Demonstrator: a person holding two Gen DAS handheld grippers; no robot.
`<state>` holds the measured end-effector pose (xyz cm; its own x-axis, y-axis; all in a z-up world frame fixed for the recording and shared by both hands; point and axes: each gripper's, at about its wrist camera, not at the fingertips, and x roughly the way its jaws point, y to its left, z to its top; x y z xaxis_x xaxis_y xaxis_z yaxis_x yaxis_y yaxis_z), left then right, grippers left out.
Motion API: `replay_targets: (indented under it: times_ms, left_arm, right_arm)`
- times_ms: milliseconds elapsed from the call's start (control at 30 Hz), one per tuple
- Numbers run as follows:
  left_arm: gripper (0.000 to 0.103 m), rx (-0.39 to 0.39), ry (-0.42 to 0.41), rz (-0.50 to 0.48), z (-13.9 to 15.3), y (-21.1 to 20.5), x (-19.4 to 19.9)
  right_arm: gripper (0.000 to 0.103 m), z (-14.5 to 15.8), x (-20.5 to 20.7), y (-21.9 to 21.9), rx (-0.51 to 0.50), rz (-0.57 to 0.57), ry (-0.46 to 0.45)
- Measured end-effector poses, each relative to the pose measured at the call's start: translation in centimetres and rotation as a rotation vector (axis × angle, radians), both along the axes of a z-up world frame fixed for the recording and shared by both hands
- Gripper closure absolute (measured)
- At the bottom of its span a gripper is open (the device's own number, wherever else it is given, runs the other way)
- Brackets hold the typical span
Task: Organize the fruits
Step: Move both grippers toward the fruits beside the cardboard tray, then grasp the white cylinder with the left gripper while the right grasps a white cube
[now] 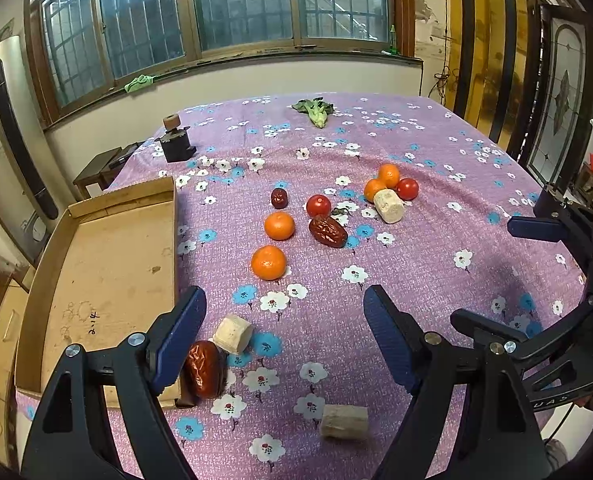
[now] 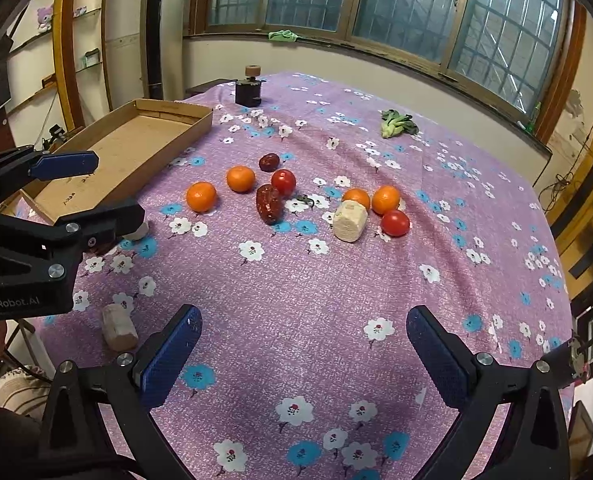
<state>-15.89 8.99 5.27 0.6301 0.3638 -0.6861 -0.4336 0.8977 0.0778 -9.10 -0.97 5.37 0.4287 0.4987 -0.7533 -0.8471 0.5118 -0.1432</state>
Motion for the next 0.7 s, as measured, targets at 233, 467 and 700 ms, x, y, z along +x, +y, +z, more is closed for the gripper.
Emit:
replay_targets:
  times_ms: [233,467,700]
  left_arm:
    - [0.022,-0.009,0.003,-0.004,-0.27,-0.13,-0.36]
    - [0.022,-0.018,0.01,-0.006,-0.55,-0.08,-0.46]
    - [0.022,-0.023,0.012,-0.006,-0.56,-0.07,-0.62]
  right_arm:
    - [0.0,-0.04,-0.02,0.03,0.001,0.001,0.0]
    - [0.0,-0.2,0.02,0.06,-0.006,0.004,0.0]
    - [0.0,-0.4,0.16,-0.08,-0.004,0.001,0.006]
